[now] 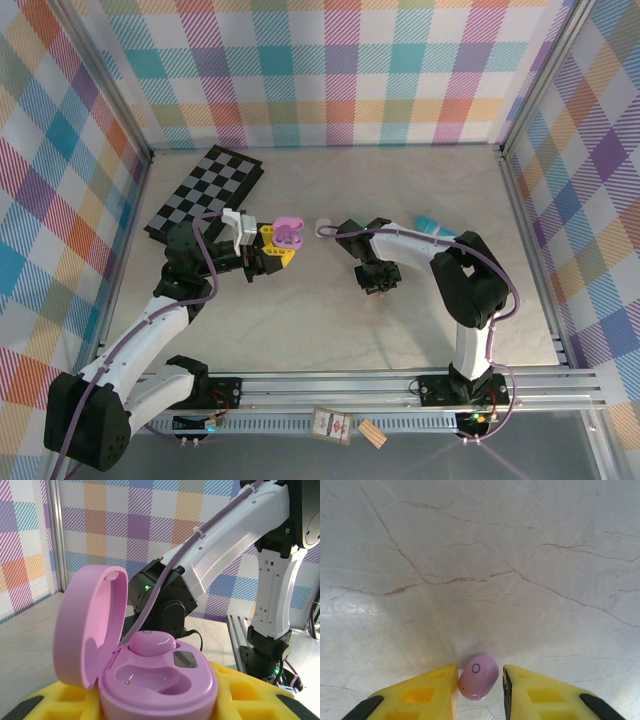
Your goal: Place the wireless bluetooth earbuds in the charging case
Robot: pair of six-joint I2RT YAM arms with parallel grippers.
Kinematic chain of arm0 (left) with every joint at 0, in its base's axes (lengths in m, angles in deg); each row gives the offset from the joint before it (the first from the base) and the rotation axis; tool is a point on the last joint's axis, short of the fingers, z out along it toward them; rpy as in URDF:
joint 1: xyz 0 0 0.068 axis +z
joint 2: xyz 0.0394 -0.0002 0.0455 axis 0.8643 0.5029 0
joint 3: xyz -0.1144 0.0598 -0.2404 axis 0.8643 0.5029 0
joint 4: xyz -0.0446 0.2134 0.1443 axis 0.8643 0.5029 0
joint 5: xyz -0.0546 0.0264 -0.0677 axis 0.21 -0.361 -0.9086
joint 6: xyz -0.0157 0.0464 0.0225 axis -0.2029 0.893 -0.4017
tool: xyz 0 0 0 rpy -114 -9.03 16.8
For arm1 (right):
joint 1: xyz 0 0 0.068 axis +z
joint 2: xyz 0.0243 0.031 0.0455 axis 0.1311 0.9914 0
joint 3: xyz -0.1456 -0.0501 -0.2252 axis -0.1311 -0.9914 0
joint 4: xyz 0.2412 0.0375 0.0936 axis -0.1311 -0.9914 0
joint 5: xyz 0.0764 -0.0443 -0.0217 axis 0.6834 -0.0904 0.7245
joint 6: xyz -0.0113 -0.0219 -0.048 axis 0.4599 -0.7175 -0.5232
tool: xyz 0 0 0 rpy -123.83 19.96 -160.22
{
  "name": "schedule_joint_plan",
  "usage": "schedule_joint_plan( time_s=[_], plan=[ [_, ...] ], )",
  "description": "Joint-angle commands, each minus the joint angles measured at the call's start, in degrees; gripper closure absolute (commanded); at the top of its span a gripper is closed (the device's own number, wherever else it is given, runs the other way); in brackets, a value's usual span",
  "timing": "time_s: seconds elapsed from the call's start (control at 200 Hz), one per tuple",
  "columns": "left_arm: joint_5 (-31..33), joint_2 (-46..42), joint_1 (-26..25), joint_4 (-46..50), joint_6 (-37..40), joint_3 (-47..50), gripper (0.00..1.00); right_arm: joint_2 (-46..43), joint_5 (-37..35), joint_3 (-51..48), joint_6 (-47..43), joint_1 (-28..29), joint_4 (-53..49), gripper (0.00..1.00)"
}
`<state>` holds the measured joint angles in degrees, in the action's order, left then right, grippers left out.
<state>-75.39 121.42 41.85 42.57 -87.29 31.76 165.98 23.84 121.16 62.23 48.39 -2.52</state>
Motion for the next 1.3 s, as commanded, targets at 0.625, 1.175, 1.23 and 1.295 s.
schedule_joint_plan(
  time_s=[0.625,1.175,1.23,1.295],
  plan=[
    [-1.3,-1.2,0.0,-2.1,0.4,0.2,0.74,2.4,-1.4,1.4,1.1,0.5,-3.0,0.68],
    [-1.5,-0.3,0.1,-2.8,0.0,0.0,0.74,-3.0,-0.5,-1.4,-1.7,0.6,2.8,0.72],
    [-1.6,-0.1,0.0,-3.1,-0.1,0.0,0.74,-4.7,1.0,-3.0,-3.0,0.5,6.2,0.72],
    [-1.5,0.1,0.1,-3.8,-0.5,0.1,0.74,-6.7,4.4,-5.6,-5.5,0.6,11.4,0.72]
  ],
)
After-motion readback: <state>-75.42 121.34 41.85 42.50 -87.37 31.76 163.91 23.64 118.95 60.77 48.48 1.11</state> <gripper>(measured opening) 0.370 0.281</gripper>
